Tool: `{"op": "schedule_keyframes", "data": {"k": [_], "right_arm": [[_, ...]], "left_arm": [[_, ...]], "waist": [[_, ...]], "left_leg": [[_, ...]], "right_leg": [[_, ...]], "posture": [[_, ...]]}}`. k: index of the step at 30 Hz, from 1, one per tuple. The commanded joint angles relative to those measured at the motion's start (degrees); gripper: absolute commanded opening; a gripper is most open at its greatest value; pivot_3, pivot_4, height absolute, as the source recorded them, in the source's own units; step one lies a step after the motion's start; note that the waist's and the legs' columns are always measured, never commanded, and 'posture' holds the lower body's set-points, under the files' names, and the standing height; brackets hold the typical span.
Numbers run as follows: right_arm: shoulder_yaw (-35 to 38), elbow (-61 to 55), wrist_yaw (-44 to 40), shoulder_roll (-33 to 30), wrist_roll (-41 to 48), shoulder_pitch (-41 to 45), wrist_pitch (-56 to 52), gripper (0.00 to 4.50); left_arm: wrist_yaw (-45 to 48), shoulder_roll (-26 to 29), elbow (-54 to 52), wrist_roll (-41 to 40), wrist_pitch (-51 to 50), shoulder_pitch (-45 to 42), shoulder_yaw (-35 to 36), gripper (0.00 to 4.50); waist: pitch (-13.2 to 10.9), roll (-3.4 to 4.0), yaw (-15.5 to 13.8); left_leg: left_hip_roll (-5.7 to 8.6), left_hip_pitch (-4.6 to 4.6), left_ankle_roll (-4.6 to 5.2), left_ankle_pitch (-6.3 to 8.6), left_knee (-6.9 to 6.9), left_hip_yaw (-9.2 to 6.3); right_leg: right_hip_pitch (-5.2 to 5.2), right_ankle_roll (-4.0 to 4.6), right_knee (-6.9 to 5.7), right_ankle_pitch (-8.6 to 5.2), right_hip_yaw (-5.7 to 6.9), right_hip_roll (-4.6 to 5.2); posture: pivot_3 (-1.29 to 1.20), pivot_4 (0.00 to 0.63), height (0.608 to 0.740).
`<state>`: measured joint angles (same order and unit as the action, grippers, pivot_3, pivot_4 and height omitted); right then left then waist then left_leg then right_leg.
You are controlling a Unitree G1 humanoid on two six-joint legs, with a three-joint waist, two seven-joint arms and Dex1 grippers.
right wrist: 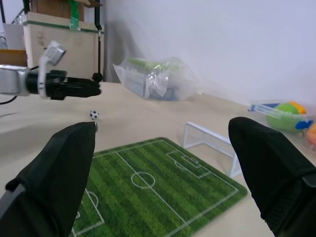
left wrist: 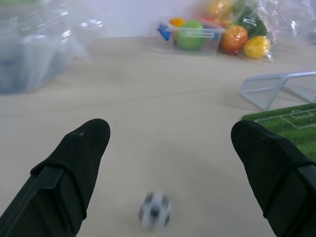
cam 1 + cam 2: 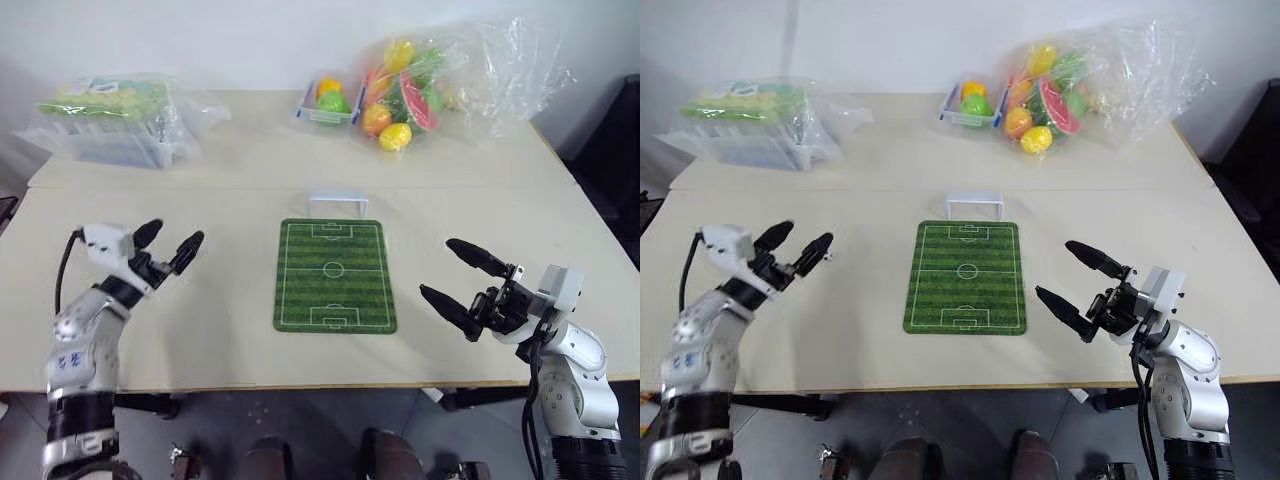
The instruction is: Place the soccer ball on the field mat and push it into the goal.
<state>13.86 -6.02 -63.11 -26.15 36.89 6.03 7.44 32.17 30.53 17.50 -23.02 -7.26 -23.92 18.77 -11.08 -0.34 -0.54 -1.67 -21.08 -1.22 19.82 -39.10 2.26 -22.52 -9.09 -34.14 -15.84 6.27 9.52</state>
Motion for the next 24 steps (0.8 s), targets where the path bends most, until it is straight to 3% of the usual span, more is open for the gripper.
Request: {"op": "schedule_keyframes", "data": {"k": [1, 18, 21, 24], "right_arm": [[0.23, -1.36, -0.22, -0.12, 0.06, -0.42, 1.0, 4.5], [1.78, -3.44, 2.04, -0.41, -0.25, -5.32, 2.48, 4.5], [1.49, -3.7, 2.06, -0.63, -0.22, -5.14, 2.03, 4.5], [1.3, -4.0, 2.42, -0.74, -0.34, -4.92, 1.71, 4.5]], "left_arm": [[0.4, 1.26, 6.43, 4.37, 0.74, -3.3, -3.15, 4.47], [3.27, 2.96, 6.75, 5.67, -0.25, 1.05, -2.99, 4.47], [2.98, 2.42, 7.26, 5.66, -0.59, 0.96, -3.05, 3.88], [2.86, 2.12, 6.96, 5.67, -1.17, 1.44, -3.2, 2.92]], "waist": [[0.0, 0.0, 0.34], [0.0, 0.0, 0.56], [0.0, 0.0, 0.55], [0.0, 0.0, 0.53]], "left_leg": [[0.0, 0.01, 0.0, 0.0, 0.0, 0.01], [-0.02, 0.02, -0.01, -0.01, -0.03, 0.02], [-0.02, 0.02, -0.01, -0.01, -0.03, 0.02], [-0.02, 0.02, -0.01, -0.01, -0.03, 0.02]], "right_leg": [[0.0, 0.0, 0.01, 0.0, 0.0, 0.0], [-0.01, -0.01, -0.05, 0.01, -0.06, 0.0], [-0.01, -0.01, -0.05, 0.01, -0.06, 0.0], [-0.01, -0.01, -0.05, 0.01, -0.06, 0.0]], "posture": [[0.0, 0.15, 0.74], [0.0, 0.15, 0.74], [0.0, 0.15, 0.74], [0.0, 0.15, 0.74]]}}
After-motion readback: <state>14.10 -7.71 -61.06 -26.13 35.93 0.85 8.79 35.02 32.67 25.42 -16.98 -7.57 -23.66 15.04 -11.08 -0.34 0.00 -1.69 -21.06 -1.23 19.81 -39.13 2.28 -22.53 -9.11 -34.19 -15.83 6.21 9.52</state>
